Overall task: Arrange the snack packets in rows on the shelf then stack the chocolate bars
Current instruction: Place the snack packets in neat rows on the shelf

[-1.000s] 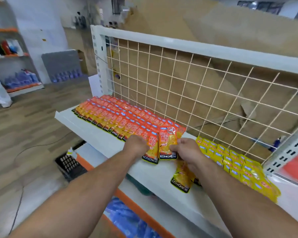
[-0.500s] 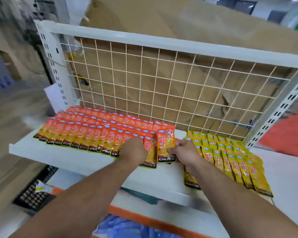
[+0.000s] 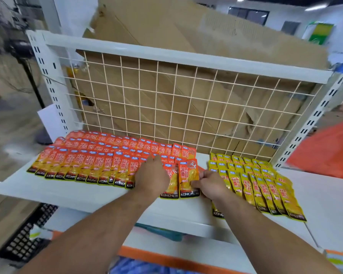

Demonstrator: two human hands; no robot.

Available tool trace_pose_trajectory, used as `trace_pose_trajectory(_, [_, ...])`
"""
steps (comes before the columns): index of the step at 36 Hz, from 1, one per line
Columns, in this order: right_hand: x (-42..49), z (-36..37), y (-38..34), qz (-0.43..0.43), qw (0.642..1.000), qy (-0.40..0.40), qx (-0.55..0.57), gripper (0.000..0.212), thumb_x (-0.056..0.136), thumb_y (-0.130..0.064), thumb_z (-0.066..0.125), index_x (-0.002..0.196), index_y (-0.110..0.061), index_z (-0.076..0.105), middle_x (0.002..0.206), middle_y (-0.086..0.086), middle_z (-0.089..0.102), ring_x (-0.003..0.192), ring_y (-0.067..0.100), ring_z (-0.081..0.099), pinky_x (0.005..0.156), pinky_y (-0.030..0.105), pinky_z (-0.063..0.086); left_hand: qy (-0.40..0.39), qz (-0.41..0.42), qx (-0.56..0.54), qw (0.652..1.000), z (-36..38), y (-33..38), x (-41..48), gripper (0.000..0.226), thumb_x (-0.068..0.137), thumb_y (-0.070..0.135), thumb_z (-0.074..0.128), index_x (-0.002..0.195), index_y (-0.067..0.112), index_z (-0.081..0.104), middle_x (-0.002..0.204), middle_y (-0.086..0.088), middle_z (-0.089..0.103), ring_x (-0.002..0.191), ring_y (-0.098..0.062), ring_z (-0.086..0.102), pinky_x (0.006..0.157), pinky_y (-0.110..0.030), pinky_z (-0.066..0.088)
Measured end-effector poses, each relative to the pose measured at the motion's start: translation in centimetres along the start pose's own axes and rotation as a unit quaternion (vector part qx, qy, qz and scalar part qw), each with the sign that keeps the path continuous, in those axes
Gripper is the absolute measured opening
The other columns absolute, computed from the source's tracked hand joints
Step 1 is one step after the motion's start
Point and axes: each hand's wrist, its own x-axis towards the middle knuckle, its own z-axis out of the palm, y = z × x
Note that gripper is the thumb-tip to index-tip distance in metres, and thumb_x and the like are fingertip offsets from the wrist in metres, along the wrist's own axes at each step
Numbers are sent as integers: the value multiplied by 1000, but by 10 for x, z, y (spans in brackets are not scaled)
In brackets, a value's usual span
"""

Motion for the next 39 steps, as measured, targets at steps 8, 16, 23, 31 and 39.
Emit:
trace_pose_trajectory(8, [4, 11, 0, -18, 999, -35, -21, 23, 78, 7, 69, 76, -11, 55, 70, 11, 56, 49, 15, 49, 40, 18, 36, 42, 33, 33, 998, -6, -5, 0, 38, 89, 21, 55, 127, 16, 54, 122, -4, 56, 113, -26, 49, 89, -39, 43])
trace_pose_trajectory(16, [11, 21, 0, -36, 981, 10, -189, 14, 85, -22, 68, 79, -9, 71, 81, 6, 71, 75, 23, 68, 57, 21, 44, 59, 28, 25, 998, -3, -4, -5, 39, 88, 20, 55, 127, 15, 54, 119, -6, 58, 110, -25, 50, 92, -38, 44])
trace_pose_trajectory(23, [8, 22, -2, -54, 954, 42, -292, 23, 88, -30, 56, 90, -10, 67, 105, 11, 72, 97, 31, 67, 78, 32, 53, 53, 17, 37, 998, 0, -3, -9, 40, 87, 22, 57, 127, 15, 54, 119, -6, 58, 109, -26, 51, 87, -39, 45])
trace_pose_trajectory(31, [8, 25, -2, -41, 937, 45, -343, 28, 84, -31, 56, 99, -13, 71, 107, 8, 72, 97, 30, 68, 74, 29, 49, 49, 18, 41, 998, 0, -5, -12, 43, 88, 27, 56, 130, 17, 52, 118, -5, 58, 108, -25, 52, 90, -38, 46])
trace_pose_trajectory(39, [5, 23, -4, -48, 935, 46, -347, 26, 85, -35, 57, 97, -14, 67, 102, 7, 71, 93, 30, 67, 75, 31, 52, 30, 25, 52, 998, -2, -5, -16, 47, 93, 32, 52, 137, 17, 46, 126, -4, 54, 115, -22, 48, 95, -39, 45])
